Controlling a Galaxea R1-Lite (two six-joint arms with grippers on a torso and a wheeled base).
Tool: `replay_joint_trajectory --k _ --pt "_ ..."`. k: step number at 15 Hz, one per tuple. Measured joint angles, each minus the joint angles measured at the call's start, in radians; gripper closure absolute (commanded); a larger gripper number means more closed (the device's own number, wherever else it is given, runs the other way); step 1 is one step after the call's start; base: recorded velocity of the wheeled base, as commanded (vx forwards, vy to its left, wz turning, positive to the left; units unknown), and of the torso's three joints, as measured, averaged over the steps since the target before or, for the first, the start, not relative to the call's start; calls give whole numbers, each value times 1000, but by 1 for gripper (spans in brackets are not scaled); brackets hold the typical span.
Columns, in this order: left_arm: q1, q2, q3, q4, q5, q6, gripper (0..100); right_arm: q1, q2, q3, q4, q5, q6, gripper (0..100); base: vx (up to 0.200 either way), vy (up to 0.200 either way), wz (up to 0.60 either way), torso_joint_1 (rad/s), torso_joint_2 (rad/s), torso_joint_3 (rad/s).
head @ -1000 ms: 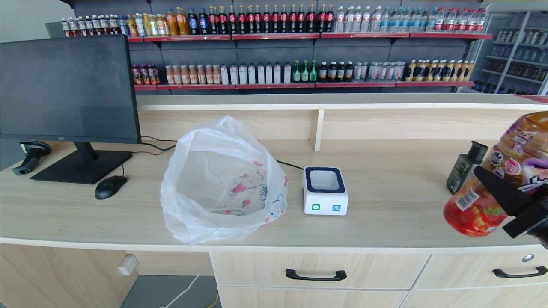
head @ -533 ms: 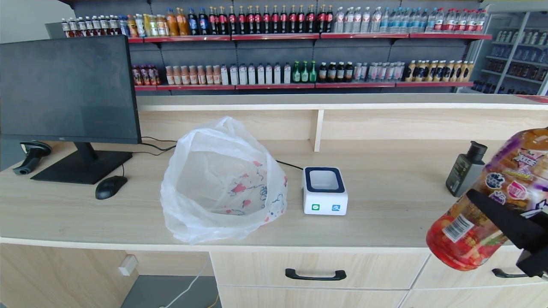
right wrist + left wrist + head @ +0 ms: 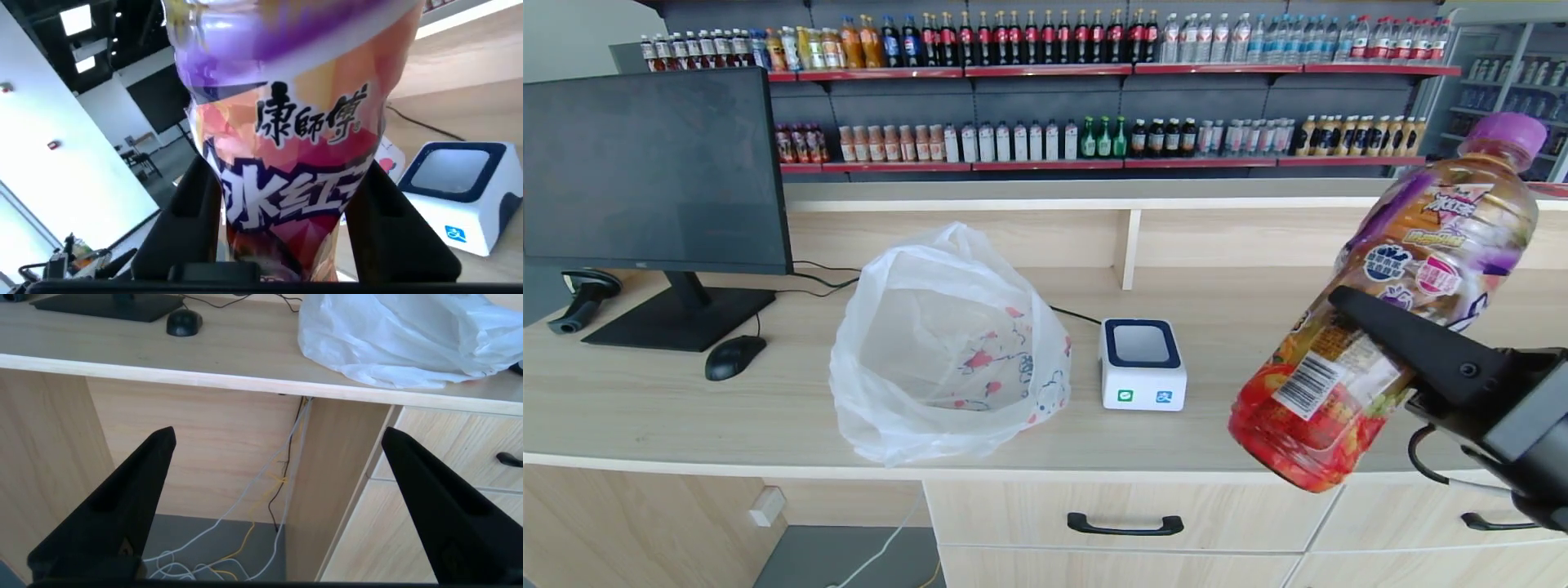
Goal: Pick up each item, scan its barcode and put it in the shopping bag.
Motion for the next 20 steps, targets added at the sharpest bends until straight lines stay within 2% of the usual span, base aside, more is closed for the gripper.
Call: replay_joint_trajectory --k 6,9,14,20 --pt "0 0 0 0 0 0 0 86 58 -84 -90 0 152 100 0 0 0 0 0 0" --pt "0 0 0 0 0 0 0 101 61 -106 -122 -1 214 100 0 0 0 0 0 0" --pt "0 0 0 0 0 0 0 179 47 -125 -122 -1 227 100 0 0 0 0 0 0" --pt "0 0 0 0 0 0 0 314 13 -115 -124 -1 228 100 0 0 0 0 0 0"
